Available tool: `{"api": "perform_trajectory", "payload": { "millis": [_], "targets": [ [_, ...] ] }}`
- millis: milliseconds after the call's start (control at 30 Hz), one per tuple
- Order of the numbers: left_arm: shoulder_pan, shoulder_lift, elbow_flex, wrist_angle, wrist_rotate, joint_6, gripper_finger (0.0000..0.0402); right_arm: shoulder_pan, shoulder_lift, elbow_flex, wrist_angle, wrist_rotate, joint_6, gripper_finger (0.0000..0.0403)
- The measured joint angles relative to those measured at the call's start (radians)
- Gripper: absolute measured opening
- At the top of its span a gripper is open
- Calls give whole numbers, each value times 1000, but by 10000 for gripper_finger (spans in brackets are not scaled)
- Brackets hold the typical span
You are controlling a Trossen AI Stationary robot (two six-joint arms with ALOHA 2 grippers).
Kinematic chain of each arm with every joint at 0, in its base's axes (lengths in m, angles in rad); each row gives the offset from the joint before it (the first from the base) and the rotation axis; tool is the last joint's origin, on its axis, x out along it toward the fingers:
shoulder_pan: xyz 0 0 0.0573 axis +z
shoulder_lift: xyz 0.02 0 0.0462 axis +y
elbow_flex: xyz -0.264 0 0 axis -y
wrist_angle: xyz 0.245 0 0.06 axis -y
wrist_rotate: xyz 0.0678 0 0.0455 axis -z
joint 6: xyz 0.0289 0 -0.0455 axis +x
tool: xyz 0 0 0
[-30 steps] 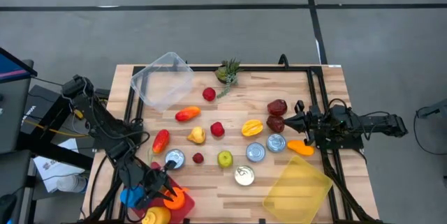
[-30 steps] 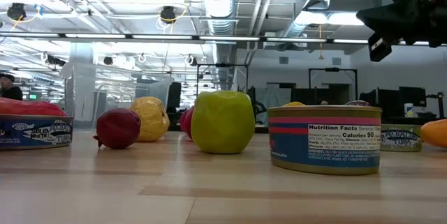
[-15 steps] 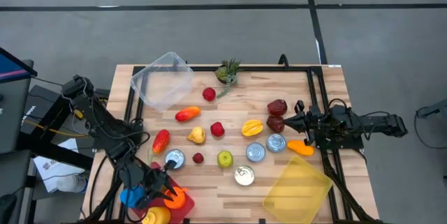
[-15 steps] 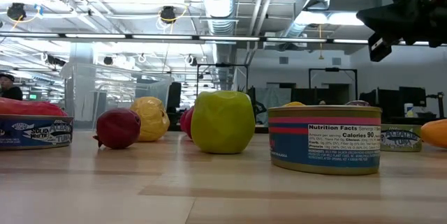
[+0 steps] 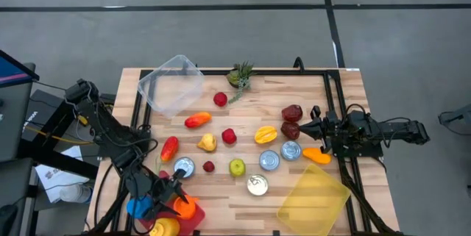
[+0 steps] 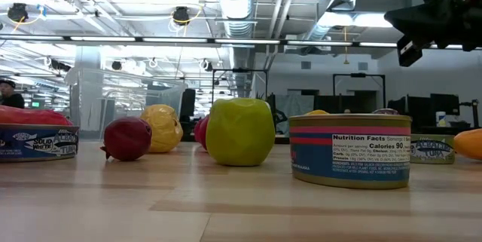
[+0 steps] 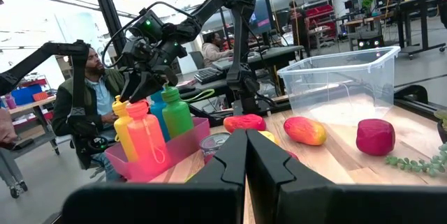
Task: Pick & Place Food Item
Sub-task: Put the orange water bottle into the red bin, then put the left orange red mango into the transparent bin
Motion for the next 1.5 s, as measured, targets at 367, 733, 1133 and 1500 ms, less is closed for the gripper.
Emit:
{"api": "perform_trajectory", "payload": {
  "millis": [367,733,1133,1500],
  "targets": [
    [0,0,0,14,2,-1,238,0,0,0,0,0,0,0],
    [0,-38,0,34,14,-1,205,0,0,0,0,0,0,0],
    [107,-305,200,-70,-308,106,218,0,0,0,0,0,0,0],
    [553,-143,678,-971,-251,-180,203,0,0,0,0,0,0,0]
  ]
}}
